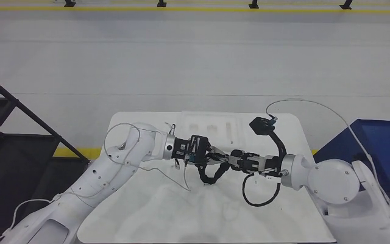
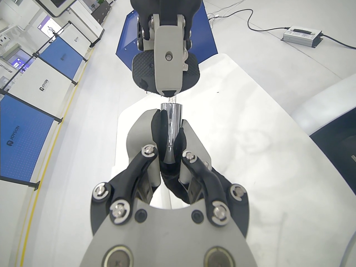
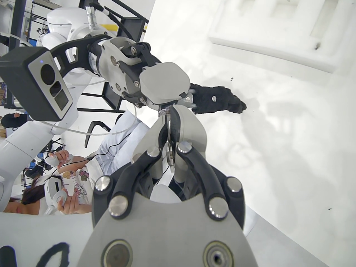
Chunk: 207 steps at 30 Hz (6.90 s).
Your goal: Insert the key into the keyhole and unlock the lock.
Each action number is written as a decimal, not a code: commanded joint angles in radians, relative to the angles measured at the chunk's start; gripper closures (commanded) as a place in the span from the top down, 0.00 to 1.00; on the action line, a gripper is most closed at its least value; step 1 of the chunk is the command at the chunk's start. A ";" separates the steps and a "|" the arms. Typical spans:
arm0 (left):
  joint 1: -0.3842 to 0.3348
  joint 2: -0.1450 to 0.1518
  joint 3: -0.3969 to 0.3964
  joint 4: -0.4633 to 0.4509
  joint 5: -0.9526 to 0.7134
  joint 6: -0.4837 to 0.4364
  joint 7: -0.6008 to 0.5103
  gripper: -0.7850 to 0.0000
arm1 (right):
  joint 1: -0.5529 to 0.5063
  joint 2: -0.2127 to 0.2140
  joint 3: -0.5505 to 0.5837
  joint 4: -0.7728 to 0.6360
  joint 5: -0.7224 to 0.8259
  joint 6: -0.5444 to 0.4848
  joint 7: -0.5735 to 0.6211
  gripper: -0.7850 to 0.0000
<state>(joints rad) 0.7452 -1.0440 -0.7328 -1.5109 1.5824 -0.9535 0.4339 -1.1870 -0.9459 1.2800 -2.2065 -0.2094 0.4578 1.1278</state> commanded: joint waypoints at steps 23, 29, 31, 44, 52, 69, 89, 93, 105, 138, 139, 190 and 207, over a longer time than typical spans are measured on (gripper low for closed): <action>-0.002 -0.031 0.009 0.160 -0.160 -0.059 -0.044 0.00 | -0.003 0.013 0.023 0.005 0.009 -0.149 0.007 1.00; -0.008 -0.038 0.020 0.207 -0.326 -0.059 -0.122 0.00 | -0.008 0.027 0.045 0.002 -0.055 -0.313 0.068 1.00; -0.011 -0.039 0.022 0.214 -0.386 -0.059 -0.157 0.00 | -0.009 0.032 0.045 -0.001 -0.097 -0.413 0.096 1.00; -0.028 -0.031 0.016 0.195 -0.605 -0.059 -0.302 0.00 | -0.032 0.041 0.045 0.020 -0.141 -0.570 0.089 1.00; -0.020 -0.028 0.006 0.175 -0.673 -0.059 -0.396 0.00 | -0.046 0.045 0.049 0.017 -0.201 -0.608 0.068 1.00; -0.045 -0.055 0.046 0.195 -0.718 -0.059 -0.490 0.00 | -0.046 0.056 -0.013 -0.091 -0.513 -0.895 -0.054 1.00; -0.052 -0.065 0.054 0.184 -0.643 -0.059 -0.484 0.00 | 0.031 0.046 -0.112 -0.062 -0.538 -0.858 -0.033 1.00; -0.051 -0.060 0.057 0.176 -0.631 -0.059 -0.480 0.00 | 0.029 0.052 -0.091 -0.061 -0.550 -0.891 -0.013 1.00; -0.067 -0.035 0.104 0.155 -0.659 -0.059 -0.489 0.00 | 0.040 0.062 -0.093 -0.080 -0.672 -0.966 0.033 0.61; -0.141 -0.012 0.217 0.170 -0.724 -0.059 -0.471 0.00 | 0.049 0.052 -0.168 -0.122 -0.829 -0.876 0.029 0.00; -0.143 -0.012 0.219 0.171 -0.724 -0.059 -0.471 0.00 | 0.046 0.052 -0.165 -0.120 -0.821 -0.866 0.030 0.00; -0.125 -0.051 0.292 0.318 -0.671 -0.059 -0.535 0.00 | -0.098 0.056 0.052 -0.059 -0.467 -0.653 -0.041 1.00; -0.153 -0.203 0.497 0.547 -0.697 -0.059 -0.549 0.43 | -0.154 0.061 0.102 -0.055 -0.442 -0.683 -0.103 1.00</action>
<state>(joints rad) 0.5963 -1.2397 -0.2446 -0.9770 0.8867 -1.0123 -0.1211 -1.3407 -0.8844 1.3833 -2.2641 -0.6524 -0.2242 1.0263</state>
